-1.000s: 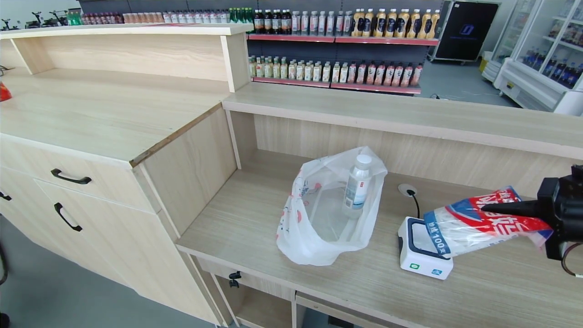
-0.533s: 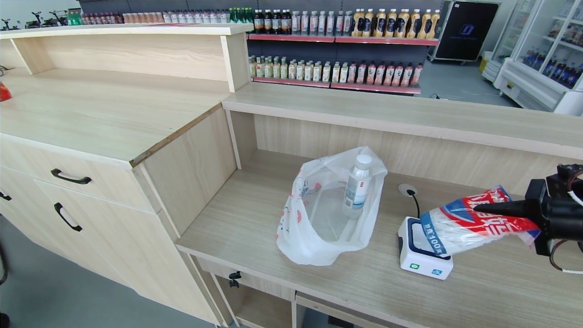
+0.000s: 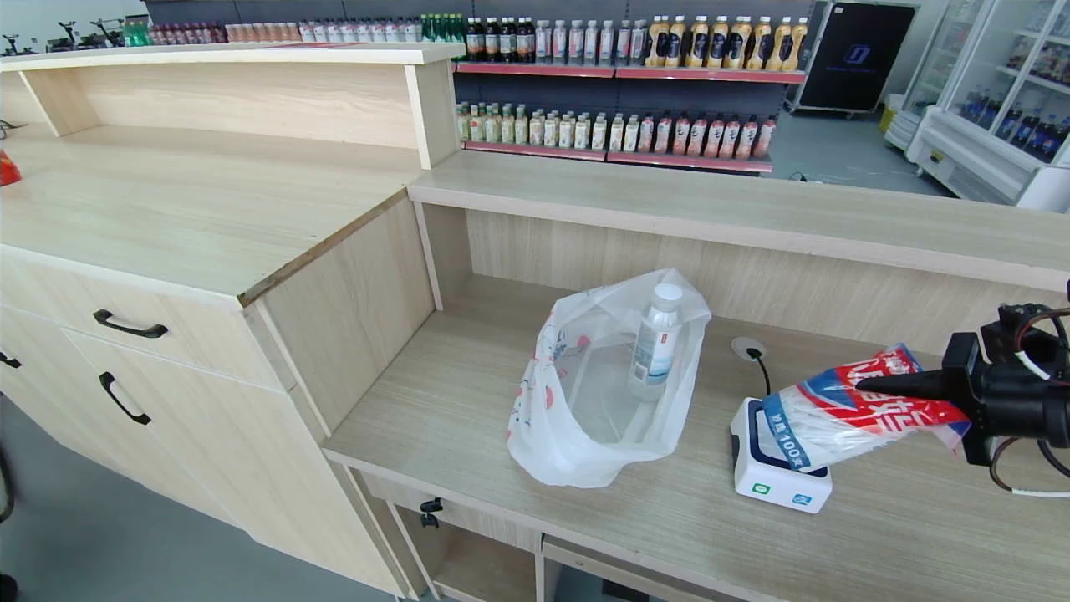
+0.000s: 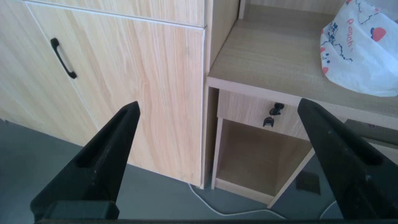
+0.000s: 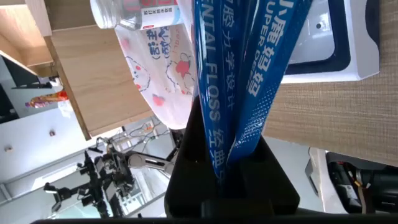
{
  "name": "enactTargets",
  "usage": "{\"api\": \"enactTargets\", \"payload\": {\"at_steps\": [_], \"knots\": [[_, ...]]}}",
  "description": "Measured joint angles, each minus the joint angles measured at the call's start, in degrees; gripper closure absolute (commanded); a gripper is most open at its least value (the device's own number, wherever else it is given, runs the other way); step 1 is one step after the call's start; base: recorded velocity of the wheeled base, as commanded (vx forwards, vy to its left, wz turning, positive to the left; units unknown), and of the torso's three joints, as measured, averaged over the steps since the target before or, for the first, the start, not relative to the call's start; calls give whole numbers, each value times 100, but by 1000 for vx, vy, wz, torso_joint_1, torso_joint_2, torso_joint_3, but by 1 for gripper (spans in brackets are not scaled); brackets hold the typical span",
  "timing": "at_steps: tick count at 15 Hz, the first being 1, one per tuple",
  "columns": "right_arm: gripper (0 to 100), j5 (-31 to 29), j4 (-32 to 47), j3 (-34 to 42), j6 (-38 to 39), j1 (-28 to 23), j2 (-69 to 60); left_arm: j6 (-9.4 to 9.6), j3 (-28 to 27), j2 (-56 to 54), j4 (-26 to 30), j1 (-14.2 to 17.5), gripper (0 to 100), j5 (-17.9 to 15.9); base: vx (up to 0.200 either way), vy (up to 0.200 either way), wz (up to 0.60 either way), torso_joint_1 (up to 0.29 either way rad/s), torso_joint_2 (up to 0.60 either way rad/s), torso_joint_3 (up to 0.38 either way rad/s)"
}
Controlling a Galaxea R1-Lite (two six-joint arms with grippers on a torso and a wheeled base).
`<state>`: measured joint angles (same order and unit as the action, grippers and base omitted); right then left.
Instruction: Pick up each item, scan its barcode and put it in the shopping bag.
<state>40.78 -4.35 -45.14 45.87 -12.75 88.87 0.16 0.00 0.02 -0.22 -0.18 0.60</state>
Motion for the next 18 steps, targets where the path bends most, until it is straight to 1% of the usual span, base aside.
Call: {"api": "enactTargets", "payload": {"at_steps": [4, 8, 12, 13, 14, 16, 18], "knots": [[100, 0, -251, -2, -2, 151, 162, 2, 0, 0, -2, -2, 0, 0, 0, 0, 0, 0, 0, 0], [100, -2, -273, 0, 7, 336, 222, 2, 0, 0, -2, 2, 0, 0, 0, 0, 0, 0, 0, 0], [100, -60, -405, 0, -72, 399, 200, 2, 0, 0, -2, 2, 0, -2, 0, 0, 0, 0, 0, 0], [100, -176, -552, 39, -488, 389, 158, 2, 0, 0, -2, 0, 0, -2, 0, 0, 0, 0, 0, 0], [100, -383, -711, 123, -1446, 336, 104, 2, 0, 0, 0, 0, 0, 0, 0, 0, 0, 0, 0, 0], [100, -844, -1034, 347, -3769, 129, -32, 2, 0, 0, -2, 0, 0, 0, 0, 0, 0, 0, 0, 0], [100, -1114, -1392, 606, -6029, -279, -251, 2, 0, 0, 0, 0, 0, -2, 0, 0, 0, 0, 0, 0]]}}
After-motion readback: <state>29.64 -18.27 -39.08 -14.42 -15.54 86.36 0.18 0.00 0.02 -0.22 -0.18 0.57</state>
